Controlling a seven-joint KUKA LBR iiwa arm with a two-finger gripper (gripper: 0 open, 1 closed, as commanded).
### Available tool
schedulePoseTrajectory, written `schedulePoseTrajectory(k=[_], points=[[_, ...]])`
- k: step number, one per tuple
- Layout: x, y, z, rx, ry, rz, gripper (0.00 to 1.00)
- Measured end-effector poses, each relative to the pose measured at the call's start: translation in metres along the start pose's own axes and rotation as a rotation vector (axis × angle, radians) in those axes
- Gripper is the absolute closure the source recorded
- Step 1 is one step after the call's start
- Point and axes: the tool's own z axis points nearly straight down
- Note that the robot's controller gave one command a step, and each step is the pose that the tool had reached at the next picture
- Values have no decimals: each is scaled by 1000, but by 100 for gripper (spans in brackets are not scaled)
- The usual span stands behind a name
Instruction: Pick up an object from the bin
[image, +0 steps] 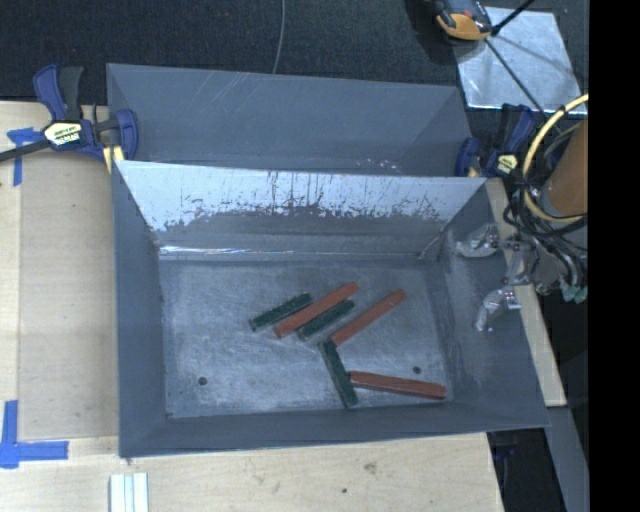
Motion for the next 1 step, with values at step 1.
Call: schedulePoseTrajectory(k=[1], points=[[0,0,0,0,0,0,0]])
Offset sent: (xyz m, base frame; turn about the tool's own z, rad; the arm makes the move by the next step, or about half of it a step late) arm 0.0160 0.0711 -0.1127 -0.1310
